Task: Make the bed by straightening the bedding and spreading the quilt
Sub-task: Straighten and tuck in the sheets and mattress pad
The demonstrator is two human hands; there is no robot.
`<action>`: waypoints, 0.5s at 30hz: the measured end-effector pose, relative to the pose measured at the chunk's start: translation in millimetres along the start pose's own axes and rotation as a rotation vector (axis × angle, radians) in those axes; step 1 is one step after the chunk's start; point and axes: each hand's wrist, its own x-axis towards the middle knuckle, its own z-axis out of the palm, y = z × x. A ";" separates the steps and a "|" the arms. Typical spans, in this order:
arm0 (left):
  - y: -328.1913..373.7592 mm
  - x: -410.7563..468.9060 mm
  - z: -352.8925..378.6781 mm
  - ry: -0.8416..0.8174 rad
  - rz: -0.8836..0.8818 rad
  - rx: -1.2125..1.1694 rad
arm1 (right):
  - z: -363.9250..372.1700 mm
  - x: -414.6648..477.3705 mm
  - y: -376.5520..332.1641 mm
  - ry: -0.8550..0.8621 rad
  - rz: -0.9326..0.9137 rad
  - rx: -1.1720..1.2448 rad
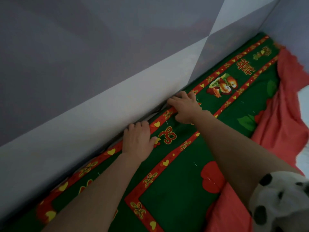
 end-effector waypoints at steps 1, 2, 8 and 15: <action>1.7 -1.5 -2.7 0.019 0.017 -0.034 | -1.2 -1.5 3.4 -0.015 0.003 0.015; 2.6 -2.8 -4.9 0.044 0.037 -0.046 | -3.0 -2.2 6.5 -0.025 0.003 0.004; -10.4 1.9 -5.4 0.127 0.164 0.147 | -16.4 6.3 9.8 0.156 -0.004 -0.181; -22.1 8.2 16.9 0.133 0.409 0.290 | 54.9 -5.0 -21.4 0.252 0.424 0.244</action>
